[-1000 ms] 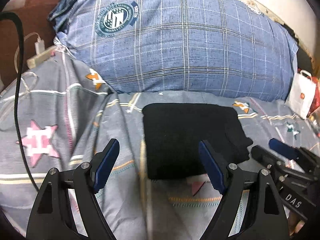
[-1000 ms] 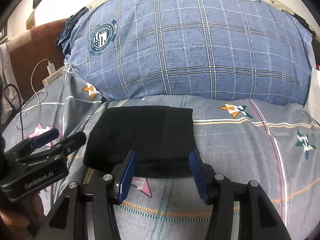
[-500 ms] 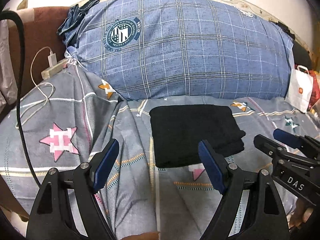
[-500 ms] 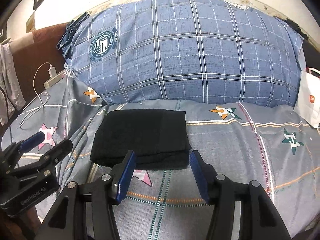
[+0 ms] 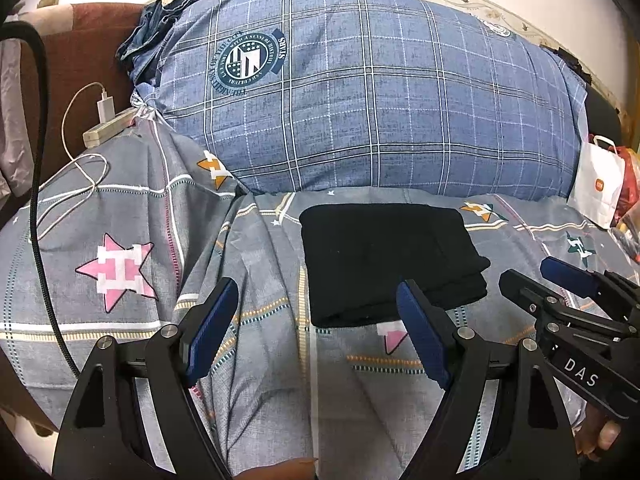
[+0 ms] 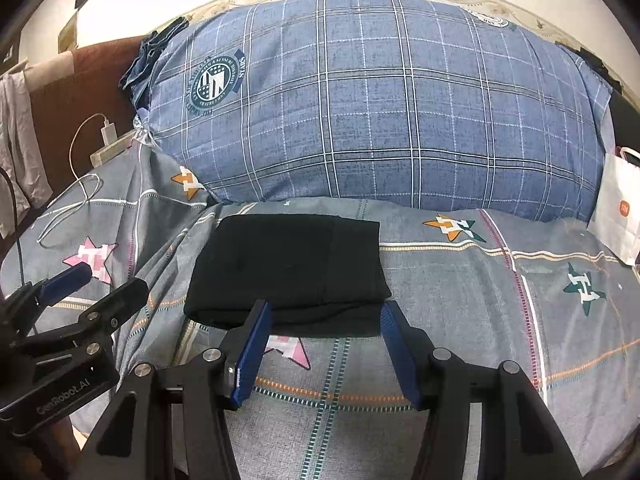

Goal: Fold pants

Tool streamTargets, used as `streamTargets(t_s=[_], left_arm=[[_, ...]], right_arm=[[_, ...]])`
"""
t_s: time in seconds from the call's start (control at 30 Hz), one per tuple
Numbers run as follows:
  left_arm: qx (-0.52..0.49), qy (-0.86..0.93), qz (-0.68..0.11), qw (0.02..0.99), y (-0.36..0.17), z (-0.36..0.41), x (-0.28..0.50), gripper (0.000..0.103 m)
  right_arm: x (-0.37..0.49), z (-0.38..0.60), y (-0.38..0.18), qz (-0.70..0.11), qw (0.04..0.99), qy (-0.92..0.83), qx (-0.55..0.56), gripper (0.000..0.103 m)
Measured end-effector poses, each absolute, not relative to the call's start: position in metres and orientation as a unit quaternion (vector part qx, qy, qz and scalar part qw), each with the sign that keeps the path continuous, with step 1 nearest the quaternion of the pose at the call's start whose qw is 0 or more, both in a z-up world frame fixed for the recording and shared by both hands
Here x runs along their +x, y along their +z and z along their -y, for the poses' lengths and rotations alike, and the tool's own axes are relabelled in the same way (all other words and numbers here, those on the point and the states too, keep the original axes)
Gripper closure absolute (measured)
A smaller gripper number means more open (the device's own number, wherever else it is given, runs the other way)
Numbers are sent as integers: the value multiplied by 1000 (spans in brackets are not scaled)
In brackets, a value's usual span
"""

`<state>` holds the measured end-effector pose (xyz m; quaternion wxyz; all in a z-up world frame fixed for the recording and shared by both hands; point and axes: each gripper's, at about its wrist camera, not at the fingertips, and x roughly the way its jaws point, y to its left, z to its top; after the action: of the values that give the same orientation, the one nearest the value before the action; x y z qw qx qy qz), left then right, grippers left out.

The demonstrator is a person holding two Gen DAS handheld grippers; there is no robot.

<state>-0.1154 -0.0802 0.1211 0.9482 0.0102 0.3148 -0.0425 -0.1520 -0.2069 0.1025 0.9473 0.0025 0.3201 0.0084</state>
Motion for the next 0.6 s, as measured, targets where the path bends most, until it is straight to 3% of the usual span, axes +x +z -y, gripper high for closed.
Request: streamTargets(t_s=[0.6], left_arm=[[7, -52, -324, 945, 112, 83, -112, 21]], right_arm=[[-147, 205, 97, -325, 946, 2, -14, 48]])
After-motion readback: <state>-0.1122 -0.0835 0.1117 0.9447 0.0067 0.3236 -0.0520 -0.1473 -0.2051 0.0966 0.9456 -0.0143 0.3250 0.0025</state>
